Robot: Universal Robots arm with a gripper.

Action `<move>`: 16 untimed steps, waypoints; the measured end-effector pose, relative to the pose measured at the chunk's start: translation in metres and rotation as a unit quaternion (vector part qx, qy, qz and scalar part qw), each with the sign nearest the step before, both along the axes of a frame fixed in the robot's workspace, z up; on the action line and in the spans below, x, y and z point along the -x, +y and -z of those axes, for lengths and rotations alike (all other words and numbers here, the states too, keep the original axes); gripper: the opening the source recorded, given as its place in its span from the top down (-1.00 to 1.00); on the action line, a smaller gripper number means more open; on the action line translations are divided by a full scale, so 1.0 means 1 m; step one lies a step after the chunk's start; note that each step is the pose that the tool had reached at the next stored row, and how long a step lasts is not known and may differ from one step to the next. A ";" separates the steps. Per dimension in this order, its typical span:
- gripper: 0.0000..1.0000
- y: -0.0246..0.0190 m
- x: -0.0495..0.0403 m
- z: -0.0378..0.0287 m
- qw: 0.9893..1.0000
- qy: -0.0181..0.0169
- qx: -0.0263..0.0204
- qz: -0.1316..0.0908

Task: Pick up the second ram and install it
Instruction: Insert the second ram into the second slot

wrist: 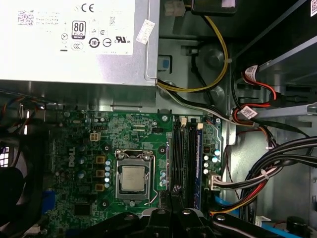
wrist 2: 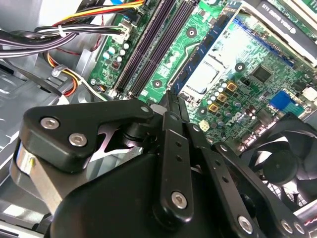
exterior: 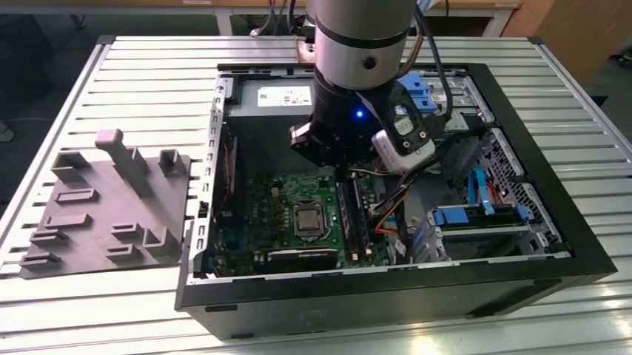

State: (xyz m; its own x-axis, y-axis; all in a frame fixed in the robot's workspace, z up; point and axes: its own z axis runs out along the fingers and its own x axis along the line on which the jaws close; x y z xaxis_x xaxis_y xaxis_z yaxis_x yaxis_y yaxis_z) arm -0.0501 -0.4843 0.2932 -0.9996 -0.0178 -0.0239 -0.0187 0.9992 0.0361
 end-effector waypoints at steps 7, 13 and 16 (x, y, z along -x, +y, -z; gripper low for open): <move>0.76 0.0000 0.0000 0.0016 1.000 0.000 0.000 0.000; 0.76 0.0000 0.0000 0.0029 1.000 0.000 0.000 0.000; 0.76 0.0000 0.0000 0.0035 1.000 0.000 0.000 0.000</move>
State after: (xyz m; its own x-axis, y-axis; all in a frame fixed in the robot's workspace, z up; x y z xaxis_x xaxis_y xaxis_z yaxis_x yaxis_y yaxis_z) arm -0.0501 -0.4843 0.2897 -0.9996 -0.0178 -0.0240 -0.0187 0.9992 0.0363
